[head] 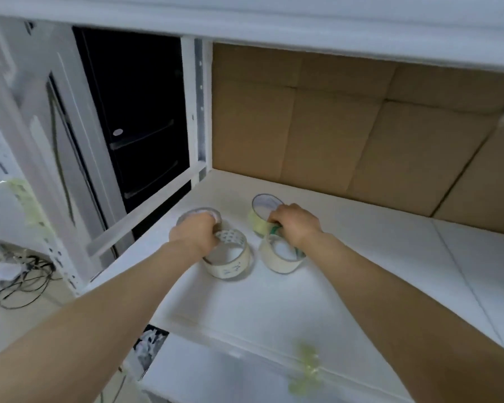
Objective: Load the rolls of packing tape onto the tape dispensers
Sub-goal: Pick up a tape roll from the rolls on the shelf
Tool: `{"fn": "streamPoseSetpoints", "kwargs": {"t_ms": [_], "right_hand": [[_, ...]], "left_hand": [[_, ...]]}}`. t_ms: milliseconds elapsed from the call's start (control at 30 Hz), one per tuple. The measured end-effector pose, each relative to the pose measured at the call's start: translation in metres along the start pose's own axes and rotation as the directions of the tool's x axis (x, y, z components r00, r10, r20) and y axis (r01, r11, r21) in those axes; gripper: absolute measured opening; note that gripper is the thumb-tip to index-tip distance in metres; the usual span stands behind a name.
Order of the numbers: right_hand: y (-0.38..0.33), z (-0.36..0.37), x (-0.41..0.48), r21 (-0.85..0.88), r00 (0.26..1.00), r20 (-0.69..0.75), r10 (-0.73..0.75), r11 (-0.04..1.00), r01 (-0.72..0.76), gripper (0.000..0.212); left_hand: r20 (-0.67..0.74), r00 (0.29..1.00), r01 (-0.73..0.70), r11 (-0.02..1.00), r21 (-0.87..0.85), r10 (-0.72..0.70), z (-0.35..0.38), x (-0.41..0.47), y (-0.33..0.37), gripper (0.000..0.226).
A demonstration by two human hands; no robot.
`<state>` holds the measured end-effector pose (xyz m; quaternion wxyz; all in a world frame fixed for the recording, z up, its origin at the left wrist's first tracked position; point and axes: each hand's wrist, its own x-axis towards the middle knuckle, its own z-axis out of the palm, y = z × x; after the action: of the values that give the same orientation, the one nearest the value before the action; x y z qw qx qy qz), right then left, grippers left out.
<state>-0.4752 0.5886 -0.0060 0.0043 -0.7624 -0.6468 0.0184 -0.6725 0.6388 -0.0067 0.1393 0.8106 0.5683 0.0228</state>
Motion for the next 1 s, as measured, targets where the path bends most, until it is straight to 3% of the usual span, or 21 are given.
{"fn": "streamPoseSetpoints", "kwargs": {"t_ms": [100,300,467,733,1000], "right_hand": [[0.067,-0.013,-0.055,-0.020,0.994,-0.002,0.112,0.993,-0.112,0.031],[0.204,-0.028,-0.203,-0.013,0.927,-0.012,0.374,0.927,-0.374,0.023],[0.302,-0.027,-0.319,0.016,0.797,0.013,0.604,0.797,-0.604,0.022],[0.419,-0.015,-0.412,0.043,0.582,0.154,0.799,0.583,-0.812,0.034],[0.507,-0.008,-0.407,-0.020,0.620,0.138,0.773,0.628,-0.778,0.039]], "left_hand": [[-0.030,0.990,-0.137,0.991,0.006,0.137,0.007,-0.002,0.071,0.041],[0.012,0.897,-0.441,0.896,0.039,0.441,0.045,-0.041,0.246,0.046],[0.073,0.806,-0.590,0.806,0.035,0.587,0.089,-0.094,0.374,0.040],[0.146,0.710,-0.700,0.713,0.035,0.689,0.151,-0.154,0.516,0.035],[0.094,0.689,-0.724,0.686,0.070,0.718,0.180,-0.153,0.607,0.027]]}}
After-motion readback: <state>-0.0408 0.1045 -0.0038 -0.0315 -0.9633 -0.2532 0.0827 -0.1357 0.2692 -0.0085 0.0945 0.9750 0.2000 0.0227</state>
